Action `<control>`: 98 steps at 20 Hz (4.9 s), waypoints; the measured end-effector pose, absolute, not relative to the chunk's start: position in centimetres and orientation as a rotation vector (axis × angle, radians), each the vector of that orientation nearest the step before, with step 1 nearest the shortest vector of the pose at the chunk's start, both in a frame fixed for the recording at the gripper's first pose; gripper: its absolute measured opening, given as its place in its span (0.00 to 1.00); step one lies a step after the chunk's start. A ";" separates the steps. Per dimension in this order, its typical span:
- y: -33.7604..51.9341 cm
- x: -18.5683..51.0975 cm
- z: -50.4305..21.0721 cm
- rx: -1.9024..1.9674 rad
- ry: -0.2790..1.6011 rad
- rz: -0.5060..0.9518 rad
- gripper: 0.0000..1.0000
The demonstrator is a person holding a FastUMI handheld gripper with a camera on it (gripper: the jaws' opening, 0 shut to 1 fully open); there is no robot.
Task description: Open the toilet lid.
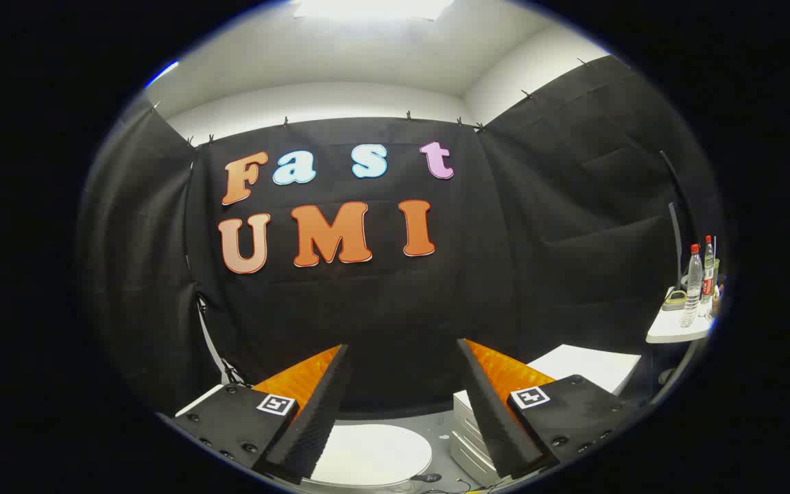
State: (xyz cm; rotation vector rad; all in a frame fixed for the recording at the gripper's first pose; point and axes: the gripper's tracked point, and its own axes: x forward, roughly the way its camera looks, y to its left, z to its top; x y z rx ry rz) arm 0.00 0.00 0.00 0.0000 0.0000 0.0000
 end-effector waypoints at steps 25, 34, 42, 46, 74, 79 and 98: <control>-0.9 1.6 -4.0 -0.015 0.027 -0.013 0.98; -1.7 3.7 -10.5 -0.043 0.085 -0.017 0.98; -2.7 5.2 -19.6 -0.047 0.187 -0.038 0.99; -4.6 6.0 -23.9 -0.071 0.222 -0.076 0.98; -12.9 4.6 -50.3 0.239 0.559 -0.277 0.99; -13.0 2.6 -52.9 0.437 0.619 -0.327 0.99; -8.5 0.1 -56.6 1.109 0.760 -0.311 0.26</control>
